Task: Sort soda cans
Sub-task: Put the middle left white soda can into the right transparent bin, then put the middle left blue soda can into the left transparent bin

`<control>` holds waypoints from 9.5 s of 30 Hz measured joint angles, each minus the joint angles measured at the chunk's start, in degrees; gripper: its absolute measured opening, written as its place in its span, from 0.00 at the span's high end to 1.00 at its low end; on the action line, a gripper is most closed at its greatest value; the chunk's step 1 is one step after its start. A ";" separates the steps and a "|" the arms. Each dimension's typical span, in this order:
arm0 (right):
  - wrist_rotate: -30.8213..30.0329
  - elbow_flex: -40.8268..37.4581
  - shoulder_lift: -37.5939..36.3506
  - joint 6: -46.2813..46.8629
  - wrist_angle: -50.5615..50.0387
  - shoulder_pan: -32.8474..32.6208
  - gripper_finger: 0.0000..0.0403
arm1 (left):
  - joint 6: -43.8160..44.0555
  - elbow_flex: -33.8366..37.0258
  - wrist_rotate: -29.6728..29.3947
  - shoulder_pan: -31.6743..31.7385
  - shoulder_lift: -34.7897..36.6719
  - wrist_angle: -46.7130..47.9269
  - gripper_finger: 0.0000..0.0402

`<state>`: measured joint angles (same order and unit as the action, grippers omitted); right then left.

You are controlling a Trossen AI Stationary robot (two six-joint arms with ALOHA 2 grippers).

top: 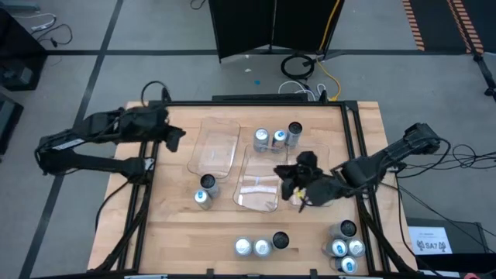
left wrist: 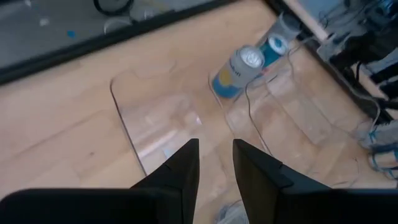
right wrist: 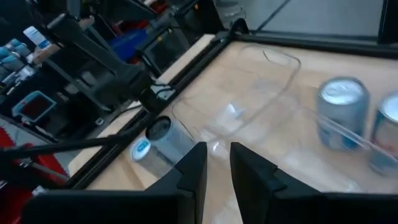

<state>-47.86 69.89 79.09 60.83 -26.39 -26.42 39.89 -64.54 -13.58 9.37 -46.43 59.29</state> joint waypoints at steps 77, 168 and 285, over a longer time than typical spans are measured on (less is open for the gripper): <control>39.85 25.34 18.90 -58.13 12.42 22.41 0.06 | -8.08 17.20 1.36 -14.64 6.74 -30.85 0.73; 26.08 48.46 25.94 -34.18 -30.07 18.43 0.41 | -8.71 17.23 7.38 -14.67 12.40 -24.56 0.73; 11.97 7.69 -6.86 14.70 -53.22 -1.56 0.25 | -13.85 17.23 -2.40 -14.75 2.20 -34.54 0.64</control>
<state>-35.88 77.58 72.23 75.53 -79.61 -27.98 26.04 -47.31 -15.98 -5.39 -44.23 24.75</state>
